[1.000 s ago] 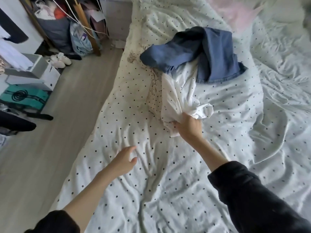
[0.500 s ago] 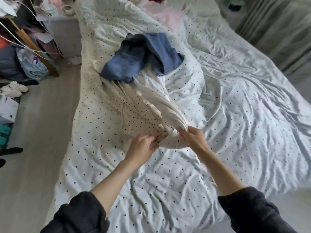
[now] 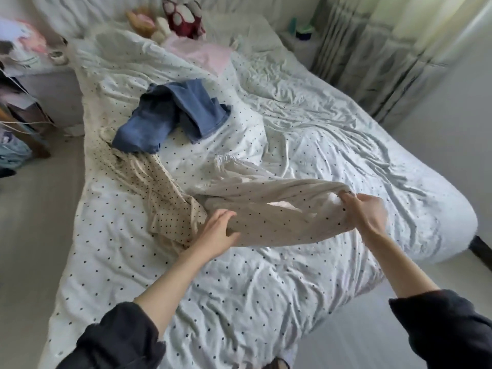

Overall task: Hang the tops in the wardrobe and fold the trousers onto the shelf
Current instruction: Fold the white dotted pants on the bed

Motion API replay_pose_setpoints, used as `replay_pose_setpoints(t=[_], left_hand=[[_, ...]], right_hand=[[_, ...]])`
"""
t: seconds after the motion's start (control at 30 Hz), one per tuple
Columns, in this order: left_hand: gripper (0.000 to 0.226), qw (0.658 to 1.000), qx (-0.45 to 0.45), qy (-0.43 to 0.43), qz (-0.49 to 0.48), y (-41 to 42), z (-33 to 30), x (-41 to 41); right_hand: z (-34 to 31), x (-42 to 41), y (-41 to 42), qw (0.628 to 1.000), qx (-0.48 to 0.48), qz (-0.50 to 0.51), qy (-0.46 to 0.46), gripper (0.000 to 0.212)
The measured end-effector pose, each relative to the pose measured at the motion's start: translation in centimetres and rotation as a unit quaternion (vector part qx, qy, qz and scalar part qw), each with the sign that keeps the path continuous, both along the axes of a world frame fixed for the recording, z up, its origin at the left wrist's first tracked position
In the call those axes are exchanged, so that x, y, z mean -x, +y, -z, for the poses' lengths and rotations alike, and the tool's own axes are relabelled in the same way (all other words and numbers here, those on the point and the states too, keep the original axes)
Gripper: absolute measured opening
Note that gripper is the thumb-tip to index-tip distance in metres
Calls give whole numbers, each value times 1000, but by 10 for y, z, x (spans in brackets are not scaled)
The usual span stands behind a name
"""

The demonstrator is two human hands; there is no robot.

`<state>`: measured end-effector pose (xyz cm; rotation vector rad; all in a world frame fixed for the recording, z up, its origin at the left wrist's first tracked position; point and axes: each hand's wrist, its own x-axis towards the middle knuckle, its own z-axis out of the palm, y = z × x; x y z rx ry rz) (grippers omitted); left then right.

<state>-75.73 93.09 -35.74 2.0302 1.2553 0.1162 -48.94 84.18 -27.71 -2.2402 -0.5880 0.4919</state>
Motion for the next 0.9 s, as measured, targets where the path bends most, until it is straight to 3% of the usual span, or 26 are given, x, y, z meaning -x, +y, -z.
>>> replay_pose_setpoints(t=[0.07, 0.17, 0.27, 0.53, 0.77, 0.9], left_hand=[[49, 1000, 6, 13, 12, -11, 0, -21], [46, 999, 32, 38, 18, -23, 8, -56], [44, 997, 58, 58, 0, -30, 19, -77], [41, 984, 100, 63, -133, -22, 55, -98], [50, 960, 65, 20, -272, 46, 78, -87], [60, 954, 50, 45, -292, 88, 102, -80]], right_hand=[[-5, -30, -18, 992, 71, -35, -100, 40], [19, -83, -31, 946, 232, -122, -192, 22], [52, -110, -31, 890, 353, -244, -154, 54], [113, -97, 28, 846, 313, -417, -112, 54], [143, -32, 130, 835, 227, -490, -107, 50], [165, 13, 187, 840, 175, -500, -122, 53]])
